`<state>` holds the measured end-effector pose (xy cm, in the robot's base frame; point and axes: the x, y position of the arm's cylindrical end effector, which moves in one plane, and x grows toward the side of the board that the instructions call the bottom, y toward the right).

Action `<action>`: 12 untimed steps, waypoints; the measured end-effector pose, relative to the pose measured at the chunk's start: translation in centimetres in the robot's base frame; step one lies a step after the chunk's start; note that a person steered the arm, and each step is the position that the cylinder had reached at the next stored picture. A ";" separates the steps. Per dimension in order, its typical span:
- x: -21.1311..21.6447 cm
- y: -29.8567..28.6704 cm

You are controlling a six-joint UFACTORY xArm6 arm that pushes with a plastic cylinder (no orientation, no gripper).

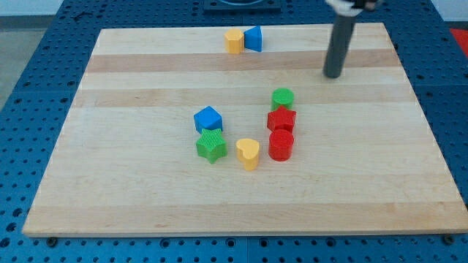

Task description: Slide the yellow hexagon near to the blue cube

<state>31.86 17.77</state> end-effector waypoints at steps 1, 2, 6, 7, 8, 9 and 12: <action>-4.8 0.0; -8.3 -3.4; -10.0 -20.9; -9.2 -22.1; -9.2 -22.0; -9.2 -20.3; -7.1 -20.2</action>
<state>24.78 -2.42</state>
